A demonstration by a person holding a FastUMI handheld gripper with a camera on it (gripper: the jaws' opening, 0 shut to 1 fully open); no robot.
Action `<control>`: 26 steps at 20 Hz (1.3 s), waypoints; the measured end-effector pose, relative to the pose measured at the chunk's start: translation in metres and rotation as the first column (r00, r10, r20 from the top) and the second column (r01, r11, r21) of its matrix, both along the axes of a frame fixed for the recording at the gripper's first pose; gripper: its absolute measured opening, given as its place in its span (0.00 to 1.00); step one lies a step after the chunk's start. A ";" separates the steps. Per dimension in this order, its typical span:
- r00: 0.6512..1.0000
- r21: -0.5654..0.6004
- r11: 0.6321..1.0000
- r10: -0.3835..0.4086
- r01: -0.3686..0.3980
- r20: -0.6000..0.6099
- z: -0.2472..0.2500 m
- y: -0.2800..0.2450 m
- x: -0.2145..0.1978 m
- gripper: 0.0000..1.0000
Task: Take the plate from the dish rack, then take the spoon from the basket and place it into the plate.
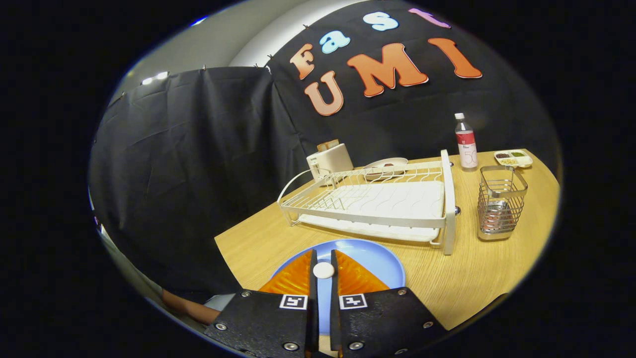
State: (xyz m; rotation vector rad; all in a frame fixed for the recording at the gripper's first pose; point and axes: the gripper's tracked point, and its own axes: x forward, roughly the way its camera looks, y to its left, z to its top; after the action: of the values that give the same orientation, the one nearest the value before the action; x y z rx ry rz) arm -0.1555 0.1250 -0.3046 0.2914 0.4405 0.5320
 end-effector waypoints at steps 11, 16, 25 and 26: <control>0.988 -0.167 0.983 0.048 -0.072 -0.145 -0.058 -0.005 -0.029 0.15; 0.988 -0.167 0.981 0.077 -0.098 -0.132 -0.053 0.003 -0.031 0.32; 0.999 -0.133 0.991 -0.009 0.013 0.036 0.006 -0.002 -0.003 0.59; 0.997 -0.132 0.990 -0.033 0.042 0.068 0.016 -0.005 0.004 0.64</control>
State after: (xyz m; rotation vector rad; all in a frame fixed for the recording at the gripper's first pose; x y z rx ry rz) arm -0.1511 0.1204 -0.2890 0.1529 0.4042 0.4718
